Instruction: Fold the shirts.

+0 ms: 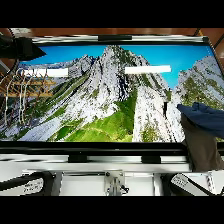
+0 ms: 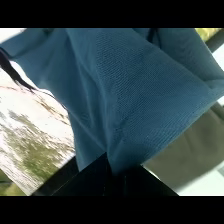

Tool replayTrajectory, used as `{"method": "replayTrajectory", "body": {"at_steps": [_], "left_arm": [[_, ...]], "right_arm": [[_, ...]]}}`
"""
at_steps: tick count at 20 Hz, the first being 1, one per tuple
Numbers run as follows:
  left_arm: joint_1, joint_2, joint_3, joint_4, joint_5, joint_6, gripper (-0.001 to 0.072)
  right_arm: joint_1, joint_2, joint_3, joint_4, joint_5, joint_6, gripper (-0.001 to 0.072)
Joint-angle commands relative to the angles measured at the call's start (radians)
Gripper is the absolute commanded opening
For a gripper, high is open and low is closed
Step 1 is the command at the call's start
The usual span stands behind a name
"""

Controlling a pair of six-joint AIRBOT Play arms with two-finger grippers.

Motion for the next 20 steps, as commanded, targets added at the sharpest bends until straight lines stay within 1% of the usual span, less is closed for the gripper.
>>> {"method": "replayTrajectory", "body": {"at_steps": [1,2,4,8,10,12,13,14,15,16,17,20], "left_arm": [[0.0,0.0,0.0,0.0,0.0,0.013,0.0041],[0.0,0.0,0.0,0.0,0.0,0.021,0.0042],[0.0,0.0,0.0,0.0,0.0,0.021,0.0042],[0.0,0.0,0.0,0.0,0.0,0.032,0.0041],[0.0,0.0,0.0,0.0,0.0,0.032,0.0041],[0.0,0.0,0.0,0.0,0.0,0.032,0.0041],[0.0,0.0,0.0,0.0,0.0,0.032,0.0041],[0.0,0.0,0.0,0.0,0.0,0.032,0.0042],[0.0,0.0,0.0,0.0,0.0,0.032,0.0041],[0.0,0.0,0.0,0.0,0.0,0.032,0.0041],[0.0,0.0,0.0,0.0,0.0,0.032,0.0041],[0.0,-0.001,0.0,0.0,0.003,0.032,0.0042]], "right_arm": [[-0.001,0.096,-0.163,-0.171,0.131,0.001,0.0062],[-0.001,0.122,-0.205,-0.196,0.132,0.003,0.0061],[-0.001,0.164,-0.28,-0.2,0.132,0.004,0.0062],[-0.001,0.22,-0.428,-0.288,0.118,0.024,0.0062],[-0.001,0.238,-0.498,-0.29,0.058,0.051,0.0062],[-0.001,0.244,-0.562,-0.304,-0.01,0.104,0.0062],[0.0,0.243,-0.59,-0.302,-0.041,0.122,0.008],[0.0,0.243,-0.615,-0.303,-0.074,0.138,0.0167],[-0.001,0.243,-0.626,-0.304,-0.105,0.127,0.0476],[0.0,0.244,-0.625,-0.309,-0.121,0.09,0.0583],[0.0,0.244,-0.617,-0.343,-0.121,0.065,0.0583],[0.0,0.244,-0.512,-0.524,-0.1,-0.005,0.0582]]}}
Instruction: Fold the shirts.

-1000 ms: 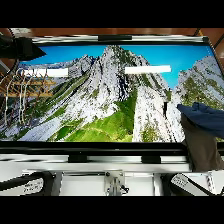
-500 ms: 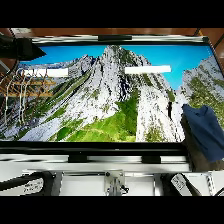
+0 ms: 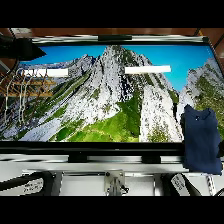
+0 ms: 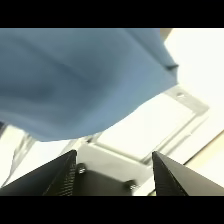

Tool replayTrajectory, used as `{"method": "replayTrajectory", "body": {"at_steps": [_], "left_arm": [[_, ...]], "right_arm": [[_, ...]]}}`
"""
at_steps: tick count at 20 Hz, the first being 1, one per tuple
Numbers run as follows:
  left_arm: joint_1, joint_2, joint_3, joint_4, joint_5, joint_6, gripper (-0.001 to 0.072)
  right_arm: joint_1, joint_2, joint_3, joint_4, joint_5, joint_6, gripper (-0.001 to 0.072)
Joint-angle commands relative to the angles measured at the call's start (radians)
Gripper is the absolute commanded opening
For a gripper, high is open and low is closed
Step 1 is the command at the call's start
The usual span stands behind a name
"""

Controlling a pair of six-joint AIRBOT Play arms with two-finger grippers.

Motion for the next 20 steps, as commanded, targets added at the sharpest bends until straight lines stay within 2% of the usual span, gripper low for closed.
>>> {"method": "replayTrajectory", "body": {"at_steps": [1,3,5,7,8,9,10,11,12,13,16,18,20], "left_arm": [[0.0,-0.003,0.0,0.0,0.006,0.0,0.0041],[0.0,-0.009,0.0,0.0,0.023,0.0,0.0041],[-0.012,-0.031,0.0,0.02,0.037,0.0,0.0039],[-0.078,-0.07,0.0,0.19,0.023,-0.002,0.0038],[-0.136,-0.098,0.0,0.338,-0.012,-0.026,0.0038],[-0.195,-0.128,0.0,0.475,-0.063,-0.05,0.0039],[-0.256,-0.159,0.0,0.584,-0.121,-0.062,0.0043],[-0.293,-0.185,0.0,0.61,-0.143,-0.068,0.0139],[-0.323,-0.209,0.0,0.606,-0.142,-0.103,0.0484],[-0.344,-0.23,0.0,0.606,-0.142,-0.166,0.072],[-0.377,-0.254,-0.076,0.606,-0.129,-0.293,0.0715],[-0.398,-0.249,-0.186,0.605,-0.122,-0.301,0.0706],[-0.417,-0.232,-0.27,0.605,-0.089,-0.301,0.0706]], "right_arm": [[0.001,0.002,0.124,-0.169,-0.042,-0.09,0.0582],[0.024,0.002,0.279,-0.113,-0.196,-0.103,0.0582],[0.102,0.002,0.399,0.083,-0.417,-0.098,0.0578],[0.248,0.002,0.432,0.267,-0.621,-0.1,0.043],[0.353,-0.008,0.432,0.297,-0.674,-0.107,0.0432],[0.465,-0.031,0.432,0.289,-0.673,-0.108,0.0452],[0.572,-0.067,0.432,0.282,-0.626,-0.107,0.0518],[0.676,-0.12,0.432,0.282,-0.544,-0.106,0.0585],[0.763,-0.181,0.432,0.28,-0.449,-0.101,0.0585],[0.824,-0.239,0.432,0.281,-0.36,-0.08,0.0585],[0.911,-0.386,0.432,0.312,-0.111,-0.05,0.0585],[0.921,-0.416,0.432,0.315,-0.052,-0.049,0.0585],[0.921,-0.409,0.432,0.317,-0.059,-0.051,0.0585]]}}
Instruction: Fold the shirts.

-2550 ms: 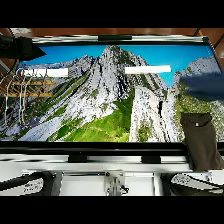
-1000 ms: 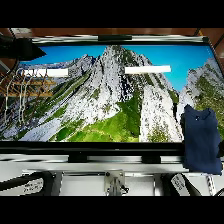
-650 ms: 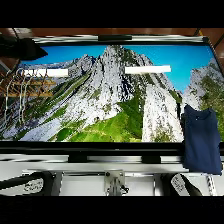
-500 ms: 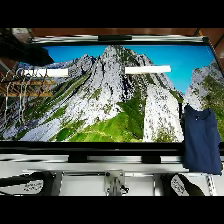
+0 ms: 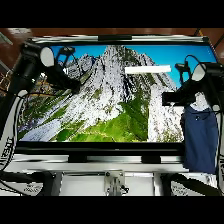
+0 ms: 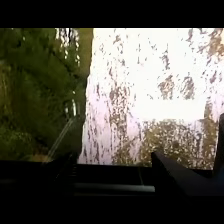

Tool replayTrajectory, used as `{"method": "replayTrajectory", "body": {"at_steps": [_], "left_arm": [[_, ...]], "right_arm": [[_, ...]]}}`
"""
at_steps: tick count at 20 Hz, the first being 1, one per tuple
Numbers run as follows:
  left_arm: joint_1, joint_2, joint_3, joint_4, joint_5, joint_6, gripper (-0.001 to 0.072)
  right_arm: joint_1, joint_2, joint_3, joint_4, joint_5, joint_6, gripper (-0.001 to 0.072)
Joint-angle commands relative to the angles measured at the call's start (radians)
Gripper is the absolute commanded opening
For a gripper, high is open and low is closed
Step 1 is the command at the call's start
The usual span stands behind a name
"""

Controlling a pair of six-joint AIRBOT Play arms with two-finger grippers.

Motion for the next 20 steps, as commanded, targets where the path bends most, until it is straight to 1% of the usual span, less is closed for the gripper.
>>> {"method": "replayTrajectory", "body": {"at_steps": [1,5,8,11,14,20], "left_arm": [[-0.042,0.014,-0.125,0.022,0.055,-0.044,0.0706],[-0.048,0.023,-0.128,0.011,0.093,-0.044,0.0706],[-0.048,0.023,-0.128,0.01,0.122,-0.044,0.0706],[-0.048,0.023,-0.128,0.007,0.118,-0.04,0.0706],[-0.048,0.023,-0.128,0.007,0.12,-0.014,0.0706],[-0.048,0.023,-0.128,0.007,0.121,-0.014,0.0706]], "right_arm": [[0.04,-0.035,0.002,0.0,0.083,0.006,0.0585],[0.039,-0.033,0.002,-0.089,0.067,0.0,0.0584],[0.039,-0.033,0.002,-0.087,0.067,0.0,0.0584],[0.039,-0.033,0.002,-0.087,0.067,0.0,0.0584],[0.039,-0.033,0.002,-0.087,0.068,0.0,0.0585],[0.039,-0.033,0.002,-0.087,0.068,0.0,0.0584]]}}
